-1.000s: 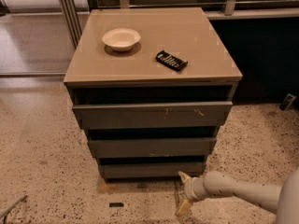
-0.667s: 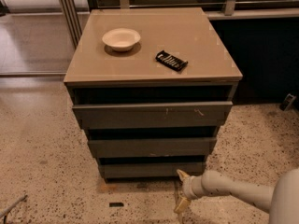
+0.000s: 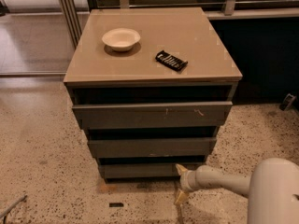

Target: Open bottom drawer

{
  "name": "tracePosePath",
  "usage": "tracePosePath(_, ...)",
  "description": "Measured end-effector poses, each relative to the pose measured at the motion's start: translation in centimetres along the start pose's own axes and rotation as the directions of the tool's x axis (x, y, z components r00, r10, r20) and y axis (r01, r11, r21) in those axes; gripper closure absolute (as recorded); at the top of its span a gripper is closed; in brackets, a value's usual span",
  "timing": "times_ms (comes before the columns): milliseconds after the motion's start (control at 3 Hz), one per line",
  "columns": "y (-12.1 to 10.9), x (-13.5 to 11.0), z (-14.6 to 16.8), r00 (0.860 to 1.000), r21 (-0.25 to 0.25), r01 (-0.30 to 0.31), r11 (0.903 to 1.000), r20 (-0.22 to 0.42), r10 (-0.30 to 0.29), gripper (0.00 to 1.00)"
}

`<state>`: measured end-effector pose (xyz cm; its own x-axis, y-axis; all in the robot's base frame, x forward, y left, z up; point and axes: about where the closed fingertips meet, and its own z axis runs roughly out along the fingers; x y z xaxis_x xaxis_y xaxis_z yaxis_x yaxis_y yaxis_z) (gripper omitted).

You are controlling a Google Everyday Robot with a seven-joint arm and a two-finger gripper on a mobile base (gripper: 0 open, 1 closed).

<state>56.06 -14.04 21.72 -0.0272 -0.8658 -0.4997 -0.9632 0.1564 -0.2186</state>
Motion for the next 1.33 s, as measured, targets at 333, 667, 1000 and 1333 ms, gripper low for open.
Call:
tracePosePath(333, 0.0, 0.0, 0.0, 1.0, 0.0, 0.0, 1.0, 0.0, 0.0, 0.0)
tracePosePath(667, -0.5, 0.0, 0.1, 0.999, 0.016, 0.026, 0.9995, -0.022, -0.026, 0.0)
tracePosePath(1000, -2.5, -0.4, 0.0, 0.995, 0.039, 0.079, 0.9961, -0.06, -0.076, 0.0)
tracePosePath(1333, -4.2, -0.6, 0.4, 0.991, 0.042, 0.109, 0.9931, -0.087, -0.105, 0.0)
